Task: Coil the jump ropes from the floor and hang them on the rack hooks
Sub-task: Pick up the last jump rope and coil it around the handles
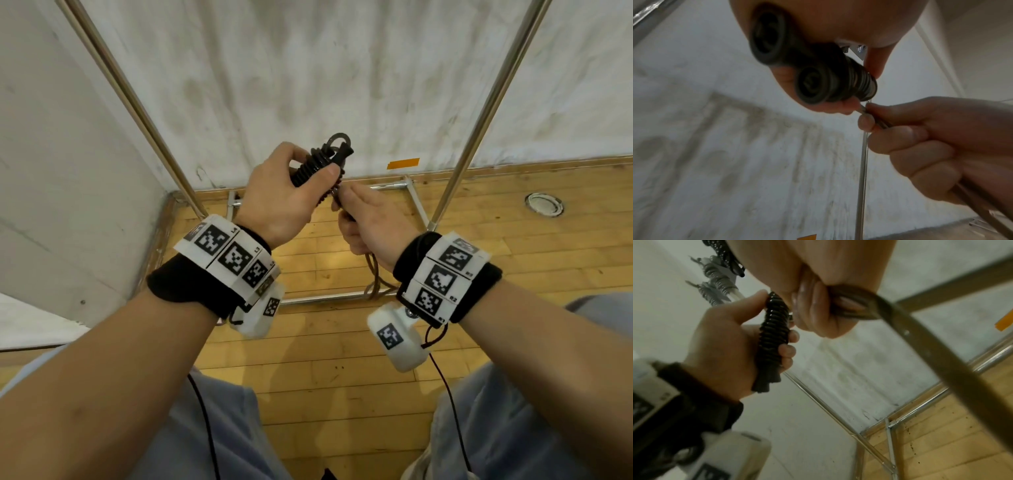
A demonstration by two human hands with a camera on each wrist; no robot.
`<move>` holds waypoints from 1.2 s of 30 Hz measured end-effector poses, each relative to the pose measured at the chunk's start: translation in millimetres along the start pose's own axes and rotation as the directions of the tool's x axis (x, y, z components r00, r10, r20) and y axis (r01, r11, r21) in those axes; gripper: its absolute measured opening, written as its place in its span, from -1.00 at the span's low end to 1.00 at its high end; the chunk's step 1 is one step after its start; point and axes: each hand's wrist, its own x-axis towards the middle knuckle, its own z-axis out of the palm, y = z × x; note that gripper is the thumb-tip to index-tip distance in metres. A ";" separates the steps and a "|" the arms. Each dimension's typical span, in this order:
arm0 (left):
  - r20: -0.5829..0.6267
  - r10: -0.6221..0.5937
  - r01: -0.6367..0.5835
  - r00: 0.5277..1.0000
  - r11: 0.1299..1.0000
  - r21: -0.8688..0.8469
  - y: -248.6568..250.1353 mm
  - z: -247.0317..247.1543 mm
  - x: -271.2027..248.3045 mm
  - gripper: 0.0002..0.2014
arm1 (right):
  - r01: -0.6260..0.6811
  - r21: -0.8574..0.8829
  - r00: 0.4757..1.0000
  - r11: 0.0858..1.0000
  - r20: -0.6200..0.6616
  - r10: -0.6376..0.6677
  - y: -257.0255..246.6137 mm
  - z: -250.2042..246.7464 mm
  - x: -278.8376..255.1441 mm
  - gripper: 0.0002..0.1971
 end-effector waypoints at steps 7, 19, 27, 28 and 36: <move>0.044 0.070 -0.074 0.997 0.994 0.086 -2.6 2.8 3.8 -0.72 | 0.092 -0.777 0.976 0.623 -0.053 -0.210 10.6 -5.4 -2.9 -0.73; 0.045 0.085 -0.091 0.995 0.980 0.179 -9.3 11.8 5.0 -0.73 | -0.004 -0.381 0.994 0.924 0.096 0.044 10.4 0.4 -6.9 -0.64; -0.035 0.015 0.000 0.999 0.925 0.381 -32.1 -5.8 17.6 -0.53 | 0.171 -0.585 0.966 0.792 -0.058 -0.252 15.6 3.0 -6.5 -0.75; -0.019 0.010 -0.001 1.000 0.914 0.405 -33.4 -5.3 17.3 -0.52 | 0.183 -0.601 0.963 0.778 -0.047 -0.264 15.1 1.4 -6.6 -0.73; 0.020 -0.008 -0.004 1.000 0.852 0.524 -41.9 -1.5 17.0 -0.50 | 0.175 -0.704 0.974 0.689 0.023 -0.223 14.9 -0.6 -7.0 -0.73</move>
